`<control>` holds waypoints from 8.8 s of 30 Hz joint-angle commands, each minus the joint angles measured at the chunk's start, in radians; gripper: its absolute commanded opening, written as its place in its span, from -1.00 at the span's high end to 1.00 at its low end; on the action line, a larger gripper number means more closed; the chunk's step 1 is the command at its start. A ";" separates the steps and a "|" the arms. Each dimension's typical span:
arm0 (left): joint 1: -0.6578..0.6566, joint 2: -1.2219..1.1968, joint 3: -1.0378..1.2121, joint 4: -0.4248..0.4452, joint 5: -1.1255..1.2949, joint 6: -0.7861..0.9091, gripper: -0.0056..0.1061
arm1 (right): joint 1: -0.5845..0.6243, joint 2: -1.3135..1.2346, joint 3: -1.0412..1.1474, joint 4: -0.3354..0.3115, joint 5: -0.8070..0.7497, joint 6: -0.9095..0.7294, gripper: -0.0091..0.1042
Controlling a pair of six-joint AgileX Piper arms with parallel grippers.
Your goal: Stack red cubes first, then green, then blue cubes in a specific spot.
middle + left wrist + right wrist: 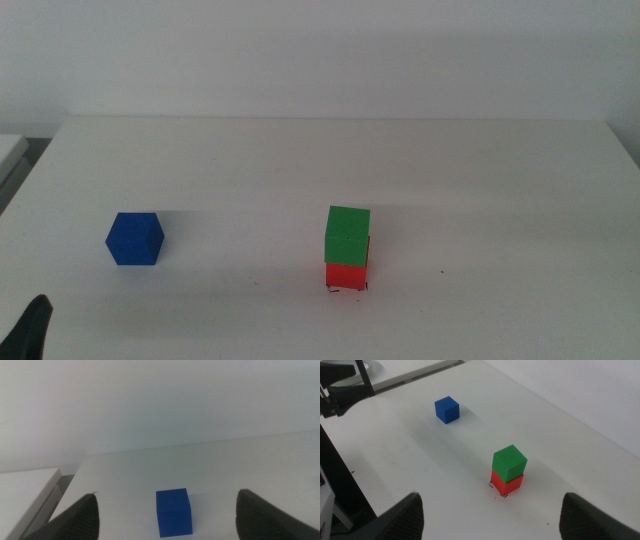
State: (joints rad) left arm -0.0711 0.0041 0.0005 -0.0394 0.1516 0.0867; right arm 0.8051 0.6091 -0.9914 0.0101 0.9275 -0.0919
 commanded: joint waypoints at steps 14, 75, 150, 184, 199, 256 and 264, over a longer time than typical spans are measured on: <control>0.005 0.782 -0.821 -0.021 0.707 -0.040 -0.78 | 0.002 -0.004 0.009 -0.010 -0.008 -0.002 -0.78; 0.050 1.818 -1.185 -0.162 0.636 -0.039 0.93 | 0.002 -0.004 0.009 -0.010 -0.008 0.008 -0.78; -0.688 1.975 -1.758 0.151 0.986 -0.739 0.32 | 0.002 -0.004 0.009 -0.010 -0.008 0.008 -0.78; -0.688 1.381 -1.708 0.308 1.069 -0.320 -0.65 | 0.002 -0.004 0.009 -0.010 -0.008 0.008 -0.78; -0.130 0.721 -1.163 0.165 0.937 -0.121 -0.78 | 0.002 -0.004 0.009 0.001 -0.008 0.008 -0.78; -0.010 -0.004 0.000 -0.081 -0.050 -0.117 -0.78 | -0.757 -0.609 0.991 0.042 -0.732 0.008 -0.78; -0.010 -0.004 0.000 -0.081 -0.066 -0.117 -0.78 | -0.757 -0.609 0.991 0.042 -0.769 0.008 -0.78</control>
State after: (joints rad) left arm -0.0802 0.0050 0.0006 -0.1097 0.0994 -0.0303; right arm 0.0577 0.0048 -0.0032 0.0544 0.1732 -0.0800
